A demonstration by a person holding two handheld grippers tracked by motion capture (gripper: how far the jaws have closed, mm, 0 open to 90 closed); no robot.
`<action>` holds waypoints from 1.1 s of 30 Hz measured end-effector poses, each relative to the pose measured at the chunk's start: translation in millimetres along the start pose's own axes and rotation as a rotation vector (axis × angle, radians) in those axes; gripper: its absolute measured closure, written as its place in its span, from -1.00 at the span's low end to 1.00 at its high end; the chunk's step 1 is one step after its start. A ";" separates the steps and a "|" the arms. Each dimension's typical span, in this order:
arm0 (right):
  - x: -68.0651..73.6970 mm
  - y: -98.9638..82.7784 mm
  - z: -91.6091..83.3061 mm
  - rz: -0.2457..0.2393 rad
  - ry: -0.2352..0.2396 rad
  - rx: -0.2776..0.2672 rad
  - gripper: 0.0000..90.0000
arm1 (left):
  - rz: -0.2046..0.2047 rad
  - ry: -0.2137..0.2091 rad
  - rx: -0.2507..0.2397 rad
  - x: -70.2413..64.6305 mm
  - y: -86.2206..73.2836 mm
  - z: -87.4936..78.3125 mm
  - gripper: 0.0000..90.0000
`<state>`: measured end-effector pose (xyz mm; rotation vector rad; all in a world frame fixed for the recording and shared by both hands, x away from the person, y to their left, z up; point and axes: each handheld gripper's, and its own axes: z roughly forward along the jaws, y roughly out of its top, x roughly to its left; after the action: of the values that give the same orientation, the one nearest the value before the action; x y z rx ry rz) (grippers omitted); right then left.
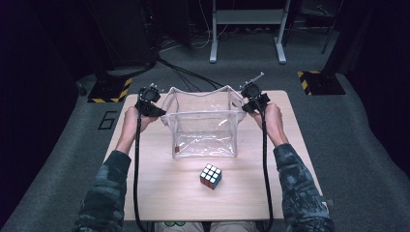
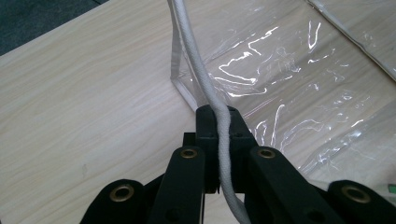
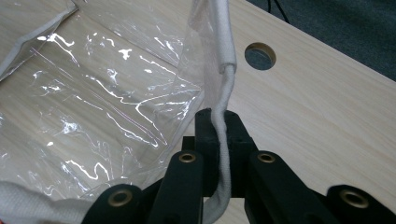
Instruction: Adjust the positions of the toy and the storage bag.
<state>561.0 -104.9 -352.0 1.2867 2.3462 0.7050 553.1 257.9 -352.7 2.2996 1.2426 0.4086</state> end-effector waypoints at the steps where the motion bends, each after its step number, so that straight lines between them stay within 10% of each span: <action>1: 0.5 0.1 0.2 -0.003 -0.001 0.000 0.93 | -0.001 0.001 -0.003 0.1 -0.1 1.0 0.95; 6: 3.7 -1.4 -0.7 -0.015 0.001 -0.013 0.84 | 0.005 0.016 -0.033 -1.9 -0.6 0.5 0.79; 15: 7.3 -2.4 -10.5 0.000 0.037 -0.060 0.09 | -0.032 0.035 -0.129 -4.0 -0.2 -11.4 -0.17; 25: 3.8 -7.9 -40.5 0.033 0.098 -0.142 -0.62 | -0.056 0.023 -0.214 -4.9 -3.0 -41.5 -0.52; 33: 1.4 -27.0 -64.5 0.021 0.140 -0.195 -0.73 | -0.051 0.011 -0.248 -5.0 -18.1 -61.4 -0.68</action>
<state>507.5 -132.0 -316.0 1.2142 2.3062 1.0332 508.7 279.1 -311.5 2.0555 1.1818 0.5259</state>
